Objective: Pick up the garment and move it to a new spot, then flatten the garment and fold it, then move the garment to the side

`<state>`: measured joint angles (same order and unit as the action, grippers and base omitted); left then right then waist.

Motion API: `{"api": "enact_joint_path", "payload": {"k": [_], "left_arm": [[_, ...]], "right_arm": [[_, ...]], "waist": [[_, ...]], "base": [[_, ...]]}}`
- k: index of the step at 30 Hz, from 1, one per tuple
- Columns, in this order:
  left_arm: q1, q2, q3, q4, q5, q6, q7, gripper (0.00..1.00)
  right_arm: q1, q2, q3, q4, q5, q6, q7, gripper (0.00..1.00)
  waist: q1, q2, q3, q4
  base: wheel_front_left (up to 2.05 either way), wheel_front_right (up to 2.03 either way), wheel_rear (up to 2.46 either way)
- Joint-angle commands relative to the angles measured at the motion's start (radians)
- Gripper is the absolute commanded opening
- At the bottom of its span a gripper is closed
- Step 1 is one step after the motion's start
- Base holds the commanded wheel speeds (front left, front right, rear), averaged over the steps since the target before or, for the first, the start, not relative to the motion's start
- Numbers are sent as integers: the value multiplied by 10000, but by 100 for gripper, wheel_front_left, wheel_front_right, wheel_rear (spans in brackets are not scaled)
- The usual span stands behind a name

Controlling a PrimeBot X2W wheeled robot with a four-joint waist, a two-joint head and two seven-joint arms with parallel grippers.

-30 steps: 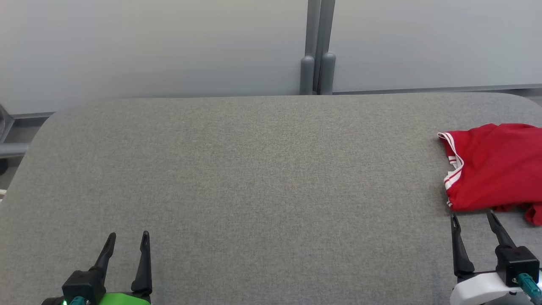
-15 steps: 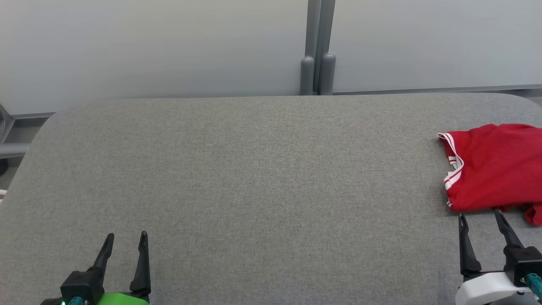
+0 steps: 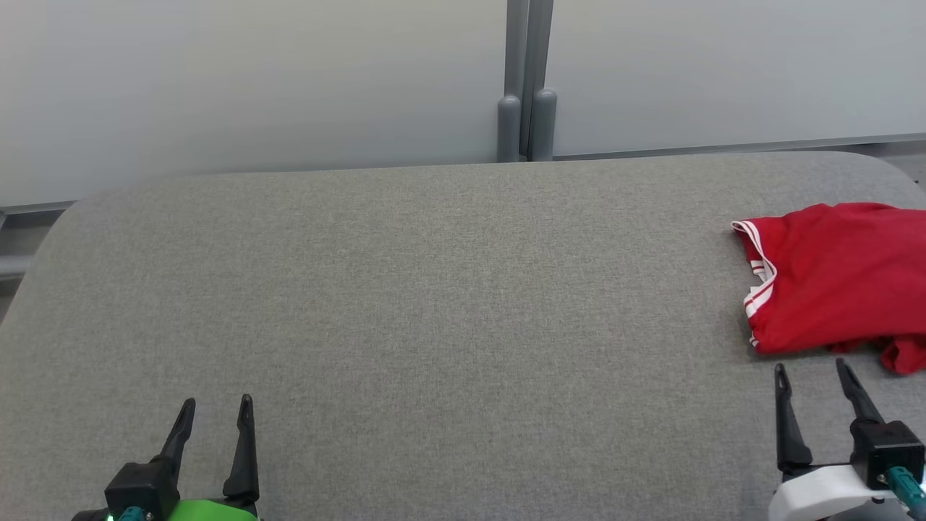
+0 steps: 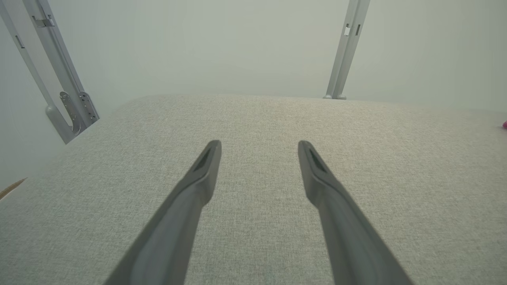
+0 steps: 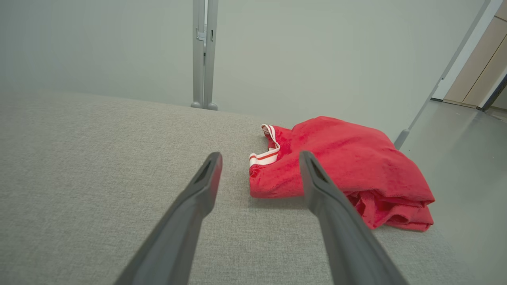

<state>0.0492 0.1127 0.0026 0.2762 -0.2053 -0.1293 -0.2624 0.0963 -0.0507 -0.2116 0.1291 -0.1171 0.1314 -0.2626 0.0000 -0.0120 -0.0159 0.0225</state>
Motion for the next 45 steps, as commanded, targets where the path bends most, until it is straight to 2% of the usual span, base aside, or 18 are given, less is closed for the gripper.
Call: {"api": "enact_joint_path", "payload": {"k": [1, 3, 7, 8, 13, 18, 45], "left_arm": [[-61, 28, 42, -12, 57, -24, -28, 100], [-80, 20, 31, -21, 42, -24, -28, 100], [-150, -8, 3, -8, -108, -25, -28, 100], [-17, -9, -11, 6, -39, 0, 3, 0], [95, -122, -51, 454, -72, 2, 71, 0], [-88, -162, 37, 424, -1235, 1, 375, 0], [-687, -309, 250, 224, -5477, -6, 1383, 0]], "right_arm": [[-22, 2, 202, -24, 145, -14, -27, 100], [59, 0, 591, -74, 29, -9, -27, 100], [192, -12, 747, 82, 187, -14, -27, 100], [84, 13, 740, 92, 185, 0, 0, 0], [114, 143, 732, 595, 225, 2, 50, 0], [-182, 130, 597, 756, 1603, 1, 490, 0], [-783, 78, 654, 825, 6779, -2, 1593, 0]], "waist": [[0, 120, 4, 6], [0, 120, -1, 23], [0, 120, -5, 107], [0, 0, -4, 90], [0, 0, -4, 93], [0, 6, 5, 78], [0, 31, 46, 12]], "base": [[0, 0, 0], [0, 0, 0], [0, 0, 0], [0, 0, 0], [0, 0, 0], [0, 0, 0], [0, 0, 0]]}}
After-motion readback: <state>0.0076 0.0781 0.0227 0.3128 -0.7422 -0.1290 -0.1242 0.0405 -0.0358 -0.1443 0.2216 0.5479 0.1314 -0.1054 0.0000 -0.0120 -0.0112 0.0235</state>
